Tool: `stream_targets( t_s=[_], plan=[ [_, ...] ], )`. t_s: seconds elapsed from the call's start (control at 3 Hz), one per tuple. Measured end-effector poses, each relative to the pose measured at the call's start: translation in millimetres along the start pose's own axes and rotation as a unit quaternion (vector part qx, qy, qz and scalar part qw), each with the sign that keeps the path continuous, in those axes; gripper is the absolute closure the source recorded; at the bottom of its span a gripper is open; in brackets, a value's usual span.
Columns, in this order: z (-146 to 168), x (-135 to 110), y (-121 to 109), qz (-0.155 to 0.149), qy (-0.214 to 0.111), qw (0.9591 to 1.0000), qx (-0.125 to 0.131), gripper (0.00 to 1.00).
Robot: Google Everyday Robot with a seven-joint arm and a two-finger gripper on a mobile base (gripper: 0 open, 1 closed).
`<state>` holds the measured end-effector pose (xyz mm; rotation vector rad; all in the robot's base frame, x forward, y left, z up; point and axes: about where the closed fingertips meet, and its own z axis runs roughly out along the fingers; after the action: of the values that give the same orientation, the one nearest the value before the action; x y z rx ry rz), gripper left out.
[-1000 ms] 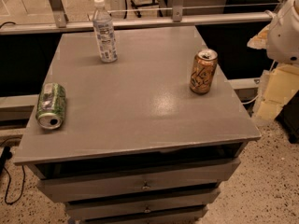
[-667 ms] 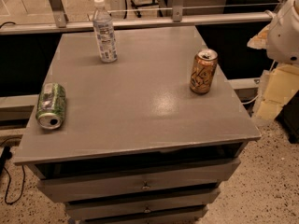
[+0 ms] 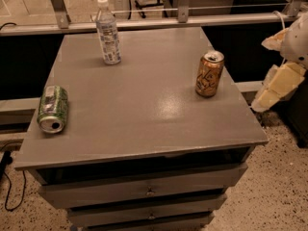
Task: Move orange can near blue plastic bottle
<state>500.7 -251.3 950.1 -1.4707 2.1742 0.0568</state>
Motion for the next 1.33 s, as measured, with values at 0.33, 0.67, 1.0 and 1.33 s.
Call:
stream_targets(
  t_s=[0.33, 0.67, 1.0, 1.33],
  plan=[
    [28, 5, -38, 0.042, -0.082, 0.9956, 0.018, 0.00],
    [62, -4, -61, 0.075, -0.167, 0.9830, 0.018, 0.00],
    [94, -25, -69, 0.099, -0.239, 0.9659, 0.004, 0.00],
    [124, -44, -69, 0.121, -0.297, 0.9469, -0.015, 0.00]
  ],
)
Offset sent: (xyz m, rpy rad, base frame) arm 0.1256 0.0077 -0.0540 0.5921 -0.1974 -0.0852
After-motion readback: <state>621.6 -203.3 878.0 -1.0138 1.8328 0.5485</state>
